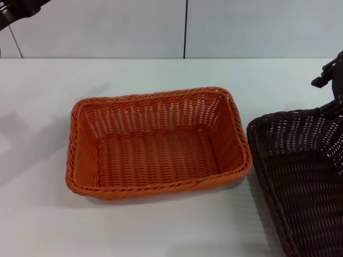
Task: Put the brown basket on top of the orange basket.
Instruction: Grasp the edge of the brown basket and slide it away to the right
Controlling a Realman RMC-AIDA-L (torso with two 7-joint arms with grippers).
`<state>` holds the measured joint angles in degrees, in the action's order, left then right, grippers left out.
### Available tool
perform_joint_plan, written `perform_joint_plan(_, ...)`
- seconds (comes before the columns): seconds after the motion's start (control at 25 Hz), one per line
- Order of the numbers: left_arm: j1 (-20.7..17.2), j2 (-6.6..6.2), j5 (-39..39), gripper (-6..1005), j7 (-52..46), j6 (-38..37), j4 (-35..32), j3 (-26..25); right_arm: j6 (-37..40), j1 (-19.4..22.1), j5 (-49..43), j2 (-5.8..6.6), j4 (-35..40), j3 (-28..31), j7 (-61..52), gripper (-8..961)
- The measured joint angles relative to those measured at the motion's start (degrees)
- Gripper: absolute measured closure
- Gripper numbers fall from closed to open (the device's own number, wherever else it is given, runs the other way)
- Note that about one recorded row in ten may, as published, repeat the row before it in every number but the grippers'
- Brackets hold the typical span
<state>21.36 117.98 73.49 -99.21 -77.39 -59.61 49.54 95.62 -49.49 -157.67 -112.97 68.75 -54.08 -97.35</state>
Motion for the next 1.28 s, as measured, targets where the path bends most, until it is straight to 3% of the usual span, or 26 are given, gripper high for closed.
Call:
perform_joint_plan(0.88, 2.0, 0.1, 0.1, 159, 0.1, -1.4, 0.3, 0.6, -13.6, -1.8, -0.6, -0.59, -18.4, -0.4, 7.5, 275)
perform_joint_plan(1.28, 2.7, 0.01, 0.4, 158, 0.2, -1.1, 0.7, 1.1, -14.3, -1.3, 1.6, -1.59, -20.1, 0.3, 9.2, 274)
